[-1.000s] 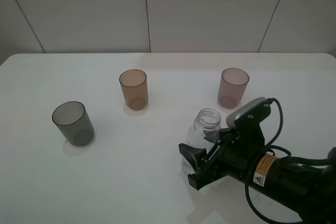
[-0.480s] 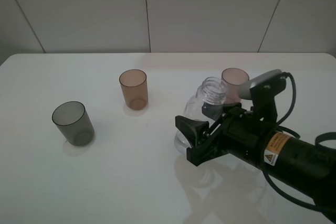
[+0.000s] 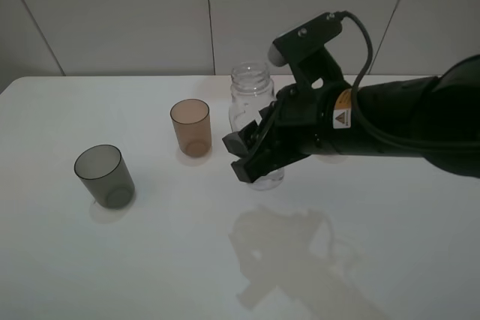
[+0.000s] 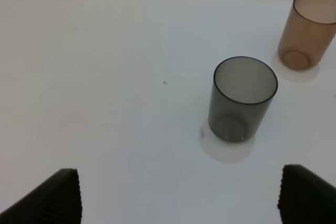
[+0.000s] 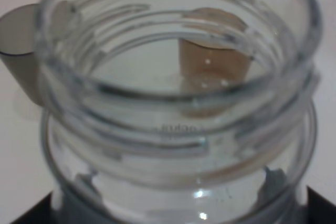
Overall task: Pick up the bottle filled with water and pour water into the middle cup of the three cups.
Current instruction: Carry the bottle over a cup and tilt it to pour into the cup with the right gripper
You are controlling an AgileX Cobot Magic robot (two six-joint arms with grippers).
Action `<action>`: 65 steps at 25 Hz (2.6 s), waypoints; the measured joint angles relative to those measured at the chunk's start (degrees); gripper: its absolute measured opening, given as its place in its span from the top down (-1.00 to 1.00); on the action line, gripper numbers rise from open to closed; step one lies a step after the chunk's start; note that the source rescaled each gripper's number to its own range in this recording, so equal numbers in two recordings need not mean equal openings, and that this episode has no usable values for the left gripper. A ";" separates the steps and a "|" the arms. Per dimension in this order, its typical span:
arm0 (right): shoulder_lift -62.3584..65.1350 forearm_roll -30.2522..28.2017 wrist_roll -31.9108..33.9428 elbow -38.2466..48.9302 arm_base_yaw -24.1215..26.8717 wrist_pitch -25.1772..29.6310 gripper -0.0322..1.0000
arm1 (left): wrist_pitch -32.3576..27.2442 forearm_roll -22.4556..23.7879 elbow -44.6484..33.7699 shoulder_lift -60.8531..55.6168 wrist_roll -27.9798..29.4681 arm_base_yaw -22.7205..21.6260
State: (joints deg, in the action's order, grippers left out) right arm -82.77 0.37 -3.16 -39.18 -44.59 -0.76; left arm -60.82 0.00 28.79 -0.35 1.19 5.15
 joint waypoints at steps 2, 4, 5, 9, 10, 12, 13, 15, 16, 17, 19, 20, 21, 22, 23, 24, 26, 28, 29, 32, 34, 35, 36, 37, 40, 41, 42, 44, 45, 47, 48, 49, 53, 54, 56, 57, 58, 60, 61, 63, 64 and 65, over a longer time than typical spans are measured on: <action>-0.05 -3.51 -0.06 -4.97 1.40 5.62 0.94 | 0.00 0.00 0.00 0.00 0.00 0.00; -0.36 -5.14 -0.11 -7.41 2.01 7.52 0.94 | 0.00 0.00 0.00 0.00 0.00 0.00; -0.85 -6.43 -0.18 -9.37 2.58 8.74 0.94 | 0.00 0.00 0.00 0.00 0.00 0.00; -6.59 -11.33 -0.50 -18.55 5.03 13.39 0.94 | 0.00 0.00 0.00 0.00 0.00 0.00; -6.59 -11.33 -0.50 -18.55 5.03 13.39 0.94 | 0.00 0.00 0.00 0.00 0.00 0.00; -9.46 -11.98 -2.24 -21.66 5.97 14.17 0.94 | 0.00 0.00 0.00 0.00 0.00 0.00; -11.04 -12.05 -3.29 -22.86 6.48 14.32 0.94 | 0.00 0.00 0.00 0.00 0.00 0.00; -15.59 -12.22 -7.63 -26.70 7.73 14.45 0.94 | 0.00 0.00 0.00 0.00 0.00 0.00; -17.21 -12.22 -8.74 -27.68 8.09 14.50 0.94 | 0.00 0.00 0.00 0.00 0.00 0.00; -17.21 -12.22 -8.74 -27.68 8.09 14.50 0.94 | 0.00 0.00 0.00 0.00 0.00 0.00; -20.41 -12.22 -11.38 -30.04 8.73 14.50 0.94 | 0.00 0.00 0.00 0.00 0.00 0.00; -21.91 -12.22 -12.42 -31.13 8.90 14.50 0.94 | 0.00 0.00 0.00 0.00 0.00 0.00; -24.26 -12.27 -15.00 -32.98 9.11 14.50 0.94 | 0.00 0.00 0.00 0.00 0.00 0.00; -25.55 -12.27 -16.53 -33.92 9.24 14.50 0.94 | 0.00 0.00 0.00 0.00 0.00 0.00; -26.71 -12.27 -17.87 -34.59 9.26 14.50 0.94 | 0.00 0.00 0.00 0.00 0.00 0.00; -27.53 -12.27 -19.54 -35.29 9.26 14.38 0.94 | 0.00 0.00 0.00 0.00 0.00 0.00; -28.98 -12.27 -22.26 -36.15 9.26 13.77 0.94 | 0.00 0.00 0.00 0.00 0.00 0.00; -29.46 -12.38 -23.66 -36.23 9.26 13.12 0.94 | 0.00 0.00 0.00 0.00 0.00 0.00; -30.06 -12.45 -25.81 -36.30 9.32 12.02 0.94 | 0.00 0.00 0.00 0.00 0.00 0.00; -30.79 -12.49 -30.02 -36.49 9.80 10.19 0.94 | 0.00 0.00 0.00 0.00 0.00 0.00; -31.48 -12.75 -32.66 -36.49 10.26 9.02 0.94 | 0.00 0.00 0.00 0.00 0.00 0.00; -31.77 -13.11 -33.67 -36.49 10.51 8.23 0.94 | 0.00 0.00 0.00 0.00 0.00 0.00; -32.11 -13.61 -34.58 -36.49 10.71 7.18 0.94 | 0.00 0.00 0.00 0.00 0.00 0.00; -32.11 -13.61 -34.58 -36.49 10.71 7.18 0.94 | 0.00 0.00 0.00 0.00 0.00 0.00; -33.01 -15.41 -35.96 -36.49 11.15 3.67 0.94 | 0.00 0.00 0.00 0.00 0.00 0.00; -33.53 -17.40 -36.06 -36.49 11.44 0.76 0.94 | 0.00 0.00 0.00 0.00 0.00 0.00; -33.76 -18.68 -36.07 -36.49 11.59 -0.51 0.94 | 0.00 0.00 0.00 0.00 0.00 0.00; -34.09 -19.80 -36.19 -36.49 11.90 -1.77 0.94 | 0.00 0.00 0.00 0.00 0.00 0.00; -34.48 -20.43 -36.19 -36.49 12.08 -3.14 0.94 | 0.00 0.00 0.00 0.00 0.00 0.00; -35.19 -21.22 -36.45 -36.51 12.24 -5.30 0.94 | 0.00 0.00 0.00 0.00 0.00 0.00; -36.13 -21.43 -36.86 -36.51 12.31 -6.99 0.94 | 0.00 0.00 0.00 0.00 0.00 0.00; -36.51 -21.43 -37.06 -36.51 12.31 -7.55 0.94 | 0.00 0.00 0.00 0.00 0.00 0.00; -37.57 -23.13 -37.36 -36.56 12.42 -9.05 0.94 | 0.00 0.00 0.00 0.00 0.00 0.00; -37.67 -24.18 -37.56 -36.55 12.42 -9.34 0.94 | 0.00 0.00 0.00 0.00 0.00 0.00; -37.94 -25.42 -38.59 -36.55 12.42 -10.05 0.94 | 0.00 0.00 0.00 0.00 0.00 0.00; -38.09 -25.92 -39.54 -36.58 12.42 -10.79 0.94 | 0.00 0.00 0.00 0.00 0.00 0.00; -38.32 -26.09 -40.63 -36.58 12.42 -11.40 0.94 | 0.00 0.00 0.00 0.00 0.00 0.00; -38.79 -26.21 -43.26 -36.58 12.42 -12.11 0.94 | 0.00 0.00 0.00 0.00 0.00 0.00; -39.02 -26.23 -44.86 -36.58 12.42 -12.30 0.94 | 0.00 0.00 0.00 0.00 0.00 0.00; -39.42 -26.16 -47.96 -36.58 12.42 -13.32 0.94 | 0.00 0.00 0.00 0.00 0.00 0.00; -39.48 -25.84 -49.71 -36.58 12.42 -13.93 0.94 | 0.00 0.00 0.00 0.00 0.00 0.00; -39.60 -25.22 -51.47 -36.58 12.42 -14.40 0.94 | 0.00 0.00 0.00 0.00 0.00 0.00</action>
State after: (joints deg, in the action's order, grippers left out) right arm -122.37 -24.85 -54.64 -75.76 -32.18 -15.15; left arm -60.82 0.00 28.79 -0.35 1.19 5.15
